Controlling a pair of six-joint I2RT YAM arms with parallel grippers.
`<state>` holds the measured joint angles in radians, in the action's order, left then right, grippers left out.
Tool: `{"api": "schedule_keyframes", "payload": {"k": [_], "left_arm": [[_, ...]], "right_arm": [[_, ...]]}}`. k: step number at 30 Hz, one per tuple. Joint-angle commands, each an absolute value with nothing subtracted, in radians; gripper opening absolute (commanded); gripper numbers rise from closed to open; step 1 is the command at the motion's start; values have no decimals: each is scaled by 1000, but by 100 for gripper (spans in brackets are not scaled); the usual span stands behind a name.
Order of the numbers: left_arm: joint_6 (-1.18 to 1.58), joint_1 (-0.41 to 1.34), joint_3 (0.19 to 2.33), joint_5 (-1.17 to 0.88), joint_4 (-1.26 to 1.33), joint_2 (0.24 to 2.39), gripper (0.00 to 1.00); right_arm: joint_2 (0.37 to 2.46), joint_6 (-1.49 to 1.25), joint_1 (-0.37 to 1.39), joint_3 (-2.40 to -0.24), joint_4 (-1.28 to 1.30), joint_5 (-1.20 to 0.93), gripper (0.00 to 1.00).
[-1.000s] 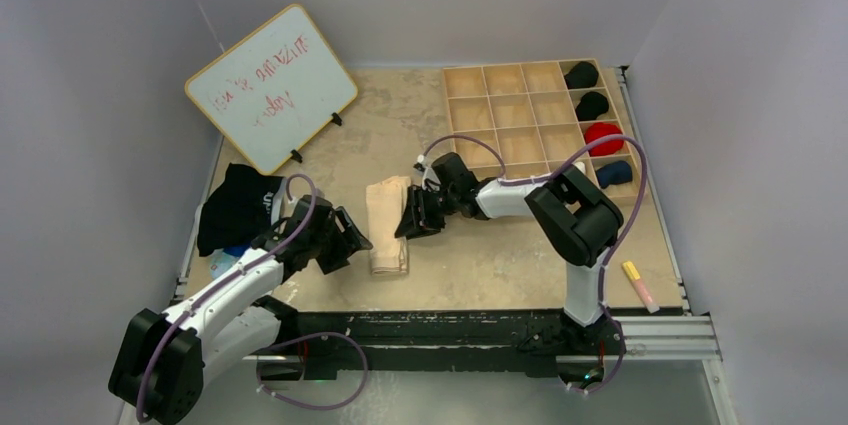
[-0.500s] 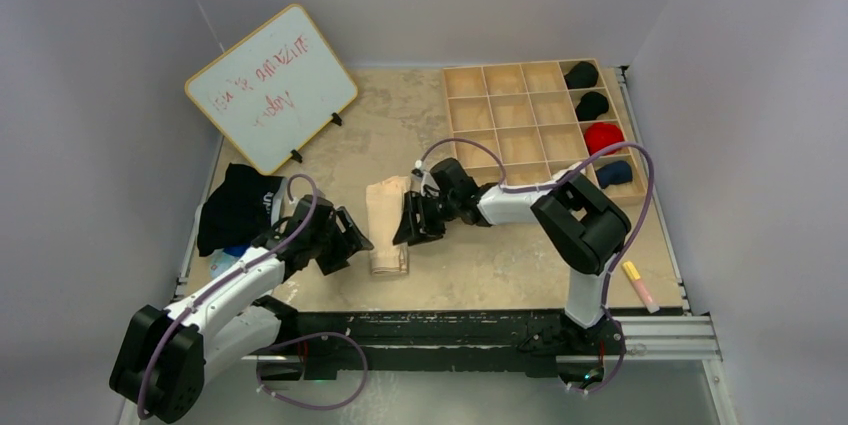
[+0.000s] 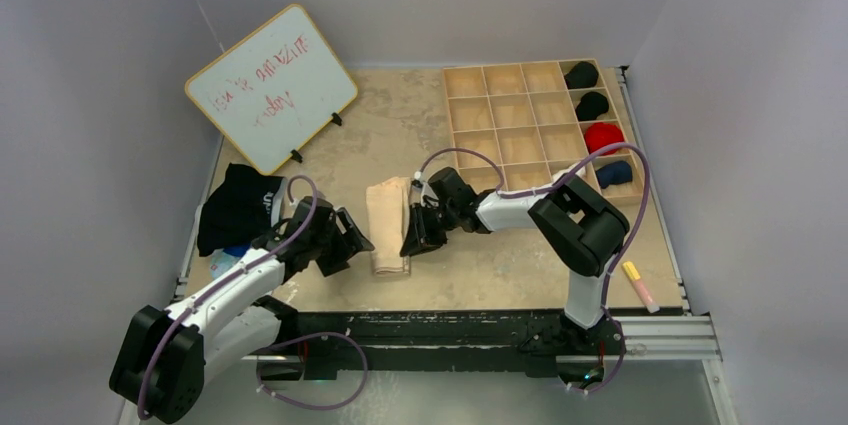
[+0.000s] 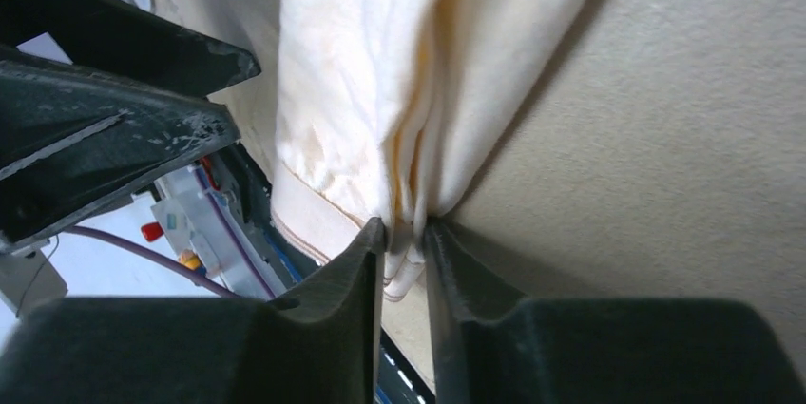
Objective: Roll the underwear
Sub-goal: Roll the underwear to the center of the board.
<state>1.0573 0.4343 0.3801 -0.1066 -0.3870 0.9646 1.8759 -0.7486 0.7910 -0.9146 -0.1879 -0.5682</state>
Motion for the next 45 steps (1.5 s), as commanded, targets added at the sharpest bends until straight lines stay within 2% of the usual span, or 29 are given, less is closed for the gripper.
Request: {"api": "schedule_keyframes", "payload": {"k": [1, 4, 10, 21, 27, 33, 37, 45], "left_arm": [[1072, 439, 369, -135, -355, 954, 70], [1068, 439, 353, -177, -320, 958, 70], [1066, 439, 310, -263, -257, 997, 66], [1243, 438, 191, -369, -99, 1071, 50], [1372, 438, 78, -401, 105, 1102, 39], [1394, 439, 80, -341, 81, 1062, 33], [1396, 439, 90, -311, 74, 1044, 22], [1338, 439, 131, -334, 91, 1083, 0]], "right_arm": [[1885, -726, 792, -883, -81, -509, 20], [1898, -729, 790, -882, -93, -525, 15], [1917, -739, 777, -871, -107, -537, 13], [1936, -753, 758, -853, -127, -556, 10], [1940, -752, 757, -854, -132, -561, 10], [1942, -741, 756, -861, -130, -565, 10], [1925, -724, 757, -860, -148, -568, 15], [1823, -670, 754, -860, -188, -601, 39]]}}
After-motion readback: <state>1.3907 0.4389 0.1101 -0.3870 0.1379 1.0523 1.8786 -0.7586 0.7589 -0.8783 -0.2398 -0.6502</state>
